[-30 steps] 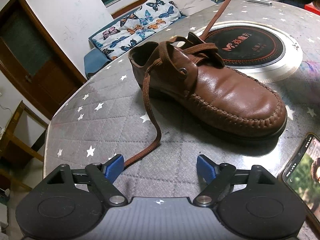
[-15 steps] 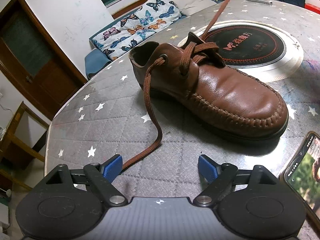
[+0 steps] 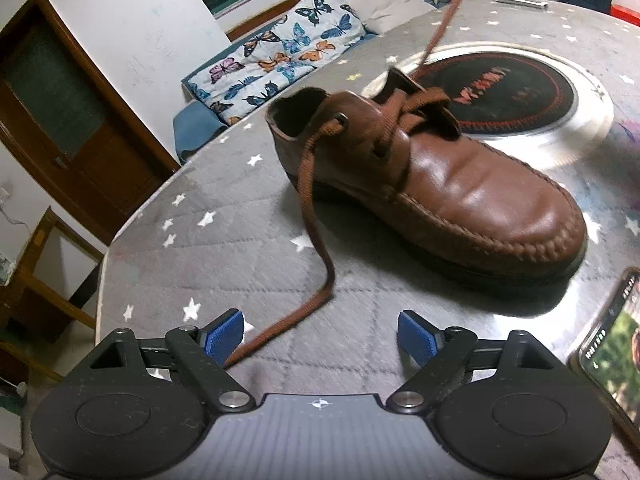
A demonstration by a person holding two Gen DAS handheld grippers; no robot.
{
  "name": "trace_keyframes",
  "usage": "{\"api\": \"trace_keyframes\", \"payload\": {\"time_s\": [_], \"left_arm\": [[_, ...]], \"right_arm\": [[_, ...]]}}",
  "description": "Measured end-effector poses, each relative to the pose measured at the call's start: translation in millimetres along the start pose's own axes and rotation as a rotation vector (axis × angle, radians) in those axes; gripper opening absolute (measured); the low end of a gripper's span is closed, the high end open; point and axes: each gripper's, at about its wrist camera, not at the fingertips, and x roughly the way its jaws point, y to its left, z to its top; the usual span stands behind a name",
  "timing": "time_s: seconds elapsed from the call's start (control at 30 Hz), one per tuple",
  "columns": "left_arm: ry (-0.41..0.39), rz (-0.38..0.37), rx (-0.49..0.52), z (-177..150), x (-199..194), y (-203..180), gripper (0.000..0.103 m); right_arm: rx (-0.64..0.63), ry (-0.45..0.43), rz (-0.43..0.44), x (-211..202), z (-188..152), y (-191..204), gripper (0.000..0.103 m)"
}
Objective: Lace up shoes with both hands
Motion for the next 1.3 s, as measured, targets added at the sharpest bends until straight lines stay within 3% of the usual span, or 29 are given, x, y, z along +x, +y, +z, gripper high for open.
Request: {"api": "trace_keyframes", "payload": {"time_s": [0.17, 0.27, 0.33, 0.37, 0.43, 0.53, 0.67, 0.87, 1.13, 1.3], "left_arm": [[-0.027, 0.006, 0.016, 7.7, 6.1, 4.0, 0.087], [-0.043, 0.009, 0.026, 12.3, 9.7, 6.4, 0.081], [-0.049, 0.007, 0.044, 14.2, 13.9, 6.5, 0.059], [-0.05, 0.005, 0.057, 14.7, 16.7, 6.0, 0.053], [-0.052, 0.001, 0.082, 15.6, 22.2, 5.0, 0.028], [-0.073, 0.05, 0.064, 16.5, 21.2, 7.2, 0.01], [-0.126, 0.134, -0.064, 19.2, 7.8, 29.2, 0.003], [-0.242, 0.232, -0.203, 31.0, -22.0, 63.0, 0.002], [-0.321, 0.258, -0.165, 49.1, -38.2, 60.6, 0.002], [-0.331, 0.272, -0.176, 49.3, -39.3, 68.0, 0.002]], "right_arm": [[-0.031, -0.016, 0.0, -3.4, 2.6, 5.4, 0.002], [-0.023, -0.023, -0.003, -4.1, 5.4, 3.5, 0.002], [-0.023, -0.031, -0.004, -5.1, 7.4, 3.1, 0.002], [-0.024, -0.036, -0.004, -5.9, 8.7, 2.9, 0.002], [-0.027, -0.05, -0.005, -9.4, 11.9, 2.7, 0.002], [-0.033, -0.072, -0.009, -13.9, 16.6, 3.1, 0.002], [-0.035, -0.103, -0.016, -19.5, 22.1, 3.5, 0.002], [0.016, -0.164, 0.001, -33.5, 32.8, -0.8, 0.002], [0.014, -0.268, 0.001, -54.7, 58.1, 1.6, 0.001], [0.018, -0.256, 0.007, -50.7, 60.0, -1.5, 0.001]]}}
